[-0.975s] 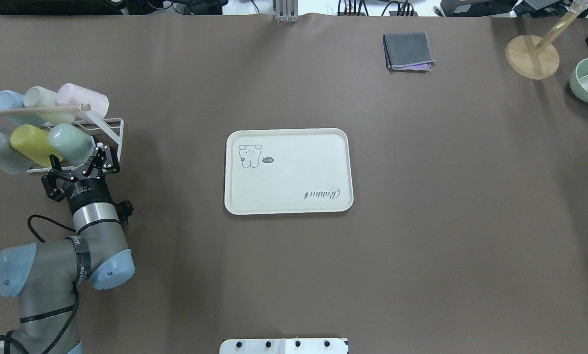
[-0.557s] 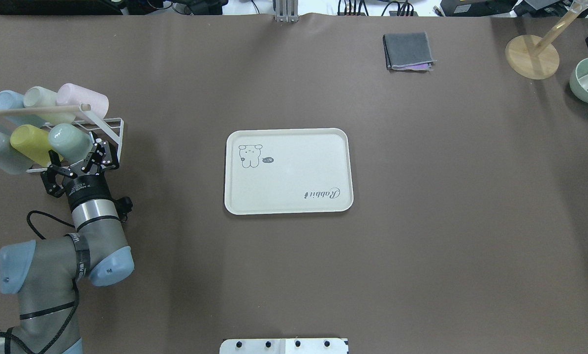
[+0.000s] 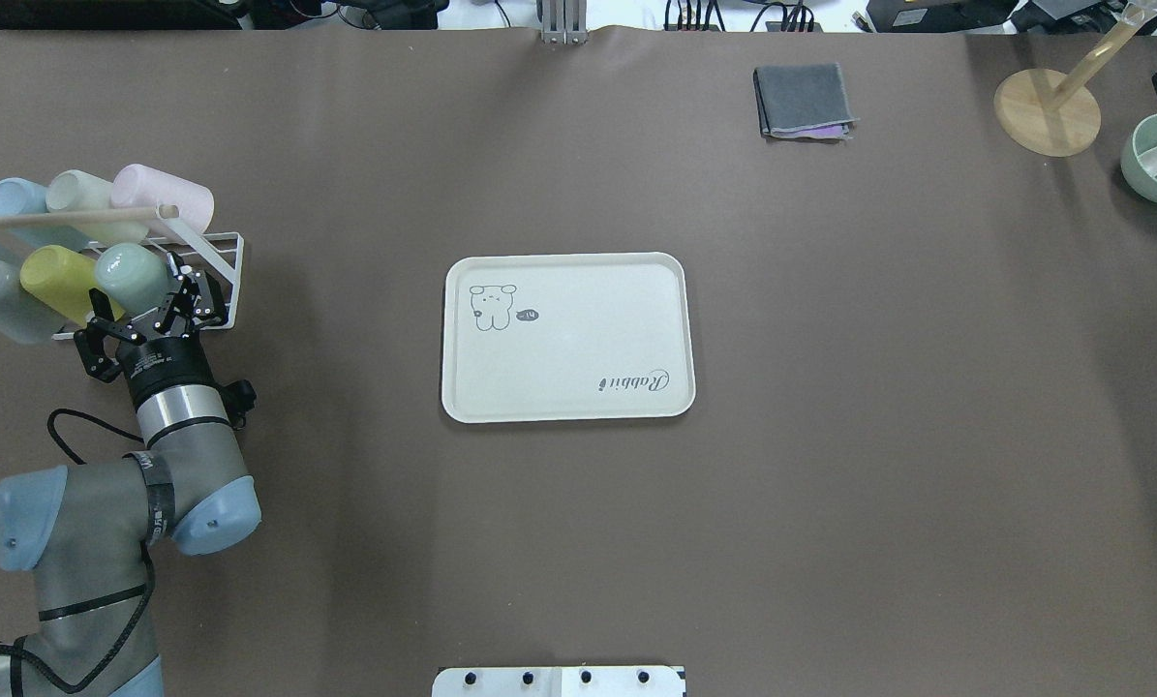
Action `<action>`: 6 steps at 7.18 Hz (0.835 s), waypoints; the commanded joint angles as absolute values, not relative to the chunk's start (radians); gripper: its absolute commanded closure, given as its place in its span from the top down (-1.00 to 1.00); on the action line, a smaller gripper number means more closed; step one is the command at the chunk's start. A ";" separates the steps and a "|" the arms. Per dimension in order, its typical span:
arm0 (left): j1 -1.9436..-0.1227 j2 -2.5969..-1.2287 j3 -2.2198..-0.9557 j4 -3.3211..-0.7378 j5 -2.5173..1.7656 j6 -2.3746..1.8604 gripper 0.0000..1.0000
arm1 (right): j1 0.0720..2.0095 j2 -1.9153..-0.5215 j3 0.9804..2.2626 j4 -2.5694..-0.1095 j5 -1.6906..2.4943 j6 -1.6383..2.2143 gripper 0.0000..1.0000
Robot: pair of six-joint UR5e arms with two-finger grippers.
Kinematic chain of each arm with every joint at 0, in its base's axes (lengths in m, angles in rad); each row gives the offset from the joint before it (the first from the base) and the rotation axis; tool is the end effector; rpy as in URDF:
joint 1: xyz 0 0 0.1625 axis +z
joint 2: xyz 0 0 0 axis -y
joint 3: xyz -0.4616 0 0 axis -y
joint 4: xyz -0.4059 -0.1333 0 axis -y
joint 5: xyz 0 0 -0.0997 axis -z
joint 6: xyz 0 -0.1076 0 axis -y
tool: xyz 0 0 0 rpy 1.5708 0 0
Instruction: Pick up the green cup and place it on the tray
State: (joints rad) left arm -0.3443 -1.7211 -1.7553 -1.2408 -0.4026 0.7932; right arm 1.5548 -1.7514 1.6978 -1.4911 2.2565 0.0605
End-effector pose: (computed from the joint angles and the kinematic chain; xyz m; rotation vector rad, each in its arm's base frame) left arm 0.4416 -0.4051 0.5272 0.2986 -1.3336 1.7488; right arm 0.0584 -0.4252 0.7190 -0.0012 -0.6862 0.0338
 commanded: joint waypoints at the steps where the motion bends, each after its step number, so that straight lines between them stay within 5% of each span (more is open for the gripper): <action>1: -0.345 -1.720 -1.741 -1.239 -0.399 0.795 0.52 | 1.555 -1.755 1.713 -1.491 2.255 0.061 1.00; 5: -0.345 -1.721 -1.735 -1.264 -0.399 0.834 -0.63 | 1.555 -1.747 1.681 -1.491 2.252 0.069 1.00; 6: -0.345 -1.720 -1.738 -1.322 -0.400 0.895 -0.73 | 1.548 -1.746 1.671 -1.491 2.243 0.069 1.00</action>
